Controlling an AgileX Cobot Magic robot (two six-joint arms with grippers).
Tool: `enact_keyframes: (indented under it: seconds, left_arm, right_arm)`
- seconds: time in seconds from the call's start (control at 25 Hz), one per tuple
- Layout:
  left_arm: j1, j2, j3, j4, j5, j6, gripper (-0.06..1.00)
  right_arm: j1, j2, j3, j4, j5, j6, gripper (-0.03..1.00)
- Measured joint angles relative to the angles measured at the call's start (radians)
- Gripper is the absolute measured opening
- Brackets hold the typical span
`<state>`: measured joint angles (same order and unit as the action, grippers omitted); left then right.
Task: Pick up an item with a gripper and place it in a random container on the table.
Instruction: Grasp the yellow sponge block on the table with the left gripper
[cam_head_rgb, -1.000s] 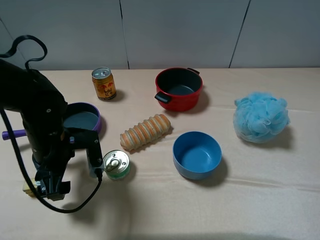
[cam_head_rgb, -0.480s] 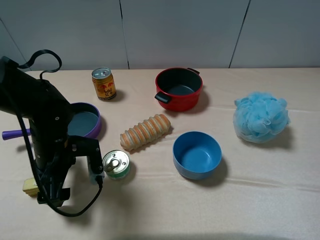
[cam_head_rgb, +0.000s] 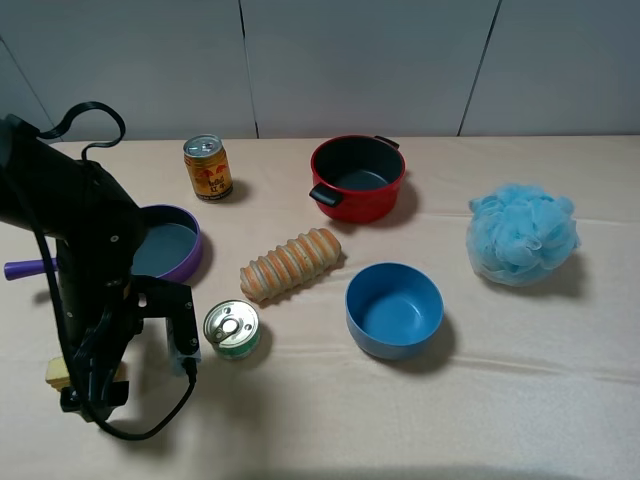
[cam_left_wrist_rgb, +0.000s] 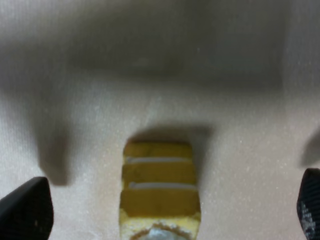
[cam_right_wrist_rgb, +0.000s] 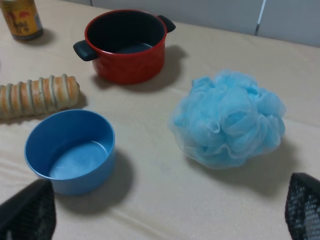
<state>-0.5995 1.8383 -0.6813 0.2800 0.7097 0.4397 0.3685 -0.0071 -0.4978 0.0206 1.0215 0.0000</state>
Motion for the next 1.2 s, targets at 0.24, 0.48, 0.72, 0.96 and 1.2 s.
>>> enact_keyframes:
  seconds: [0.24, 0.48, 0.72, 0.96, 1.2]
  left_arm:
    - [0.0, 0.0, 0.0, 0.003, 0.0, -0.001, 0.95]
    - [0.0, 0.0, 0.0, 0.004, 0.0, -0.001, 0.82]
    - [0.0, 0.0, 0.0, 0.008, 0.0, -0.001, 0.72]
    - [0.0, 0.0, 0.0, 0.023, 0.0, -0.001, 0.6]
    - [0.0, 0.0, 0.0, 0.028, 0.0, -0.001, 0.37]
  right_arm:
    - [0.0, 0.0, 0.0, 0.0, 0.0, 0.0, 0.69]
    - [0.0, 0.0, 0.0, 0.0, 0.0, 0.0, 0.69]
    - [0.0, 0.0, 0.0, 0.0, 0.0, 0.0, 0.69]
    - [0.0, 0.0, 0.0, 0.0, 0.0, 0.0, 0.69]
    - [0.0, 0.0, 0.0, 0.0, 0.0, 0.0, 0.69]
